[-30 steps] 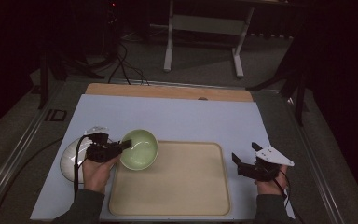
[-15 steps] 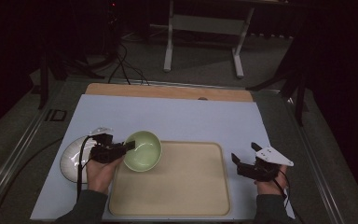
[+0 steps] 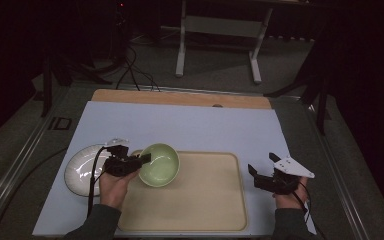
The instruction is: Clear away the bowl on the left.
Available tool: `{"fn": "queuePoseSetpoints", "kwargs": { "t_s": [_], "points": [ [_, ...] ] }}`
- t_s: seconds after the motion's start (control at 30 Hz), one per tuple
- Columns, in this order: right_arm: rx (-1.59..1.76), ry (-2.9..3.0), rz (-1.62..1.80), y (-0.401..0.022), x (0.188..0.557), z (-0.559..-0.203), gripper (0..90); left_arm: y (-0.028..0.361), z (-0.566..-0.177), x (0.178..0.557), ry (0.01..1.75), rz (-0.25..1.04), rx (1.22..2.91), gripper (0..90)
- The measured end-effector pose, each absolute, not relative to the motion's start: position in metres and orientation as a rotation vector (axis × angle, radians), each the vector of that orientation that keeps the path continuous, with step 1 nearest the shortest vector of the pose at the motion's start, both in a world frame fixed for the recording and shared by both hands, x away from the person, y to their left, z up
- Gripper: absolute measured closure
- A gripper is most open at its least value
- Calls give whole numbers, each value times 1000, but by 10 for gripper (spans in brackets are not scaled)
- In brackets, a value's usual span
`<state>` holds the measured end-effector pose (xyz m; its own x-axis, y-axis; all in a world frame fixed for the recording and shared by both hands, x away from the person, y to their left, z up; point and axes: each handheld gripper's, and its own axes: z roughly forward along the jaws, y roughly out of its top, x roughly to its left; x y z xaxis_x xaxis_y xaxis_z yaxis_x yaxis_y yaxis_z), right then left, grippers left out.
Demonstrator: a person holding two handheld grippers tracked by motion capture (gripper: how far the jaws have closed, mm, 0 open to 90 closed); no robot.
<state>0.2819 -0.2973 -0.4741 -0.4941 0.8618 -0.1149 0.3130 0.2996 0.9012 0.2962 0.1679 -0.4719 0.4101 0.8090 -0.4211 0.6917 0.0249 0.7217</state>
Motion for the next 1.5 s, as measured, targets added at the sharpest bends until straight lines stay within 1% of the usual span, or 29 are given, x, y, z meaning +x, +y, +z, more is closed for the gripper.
{"fn": "queuePoseSetpoints", "kwargs": {
  "t_s": [1.5],
  "points": [
    [1029,1980,1154,-296,282,-475,137,127,-491,295,1273,116,1824,825]
  ]
}}
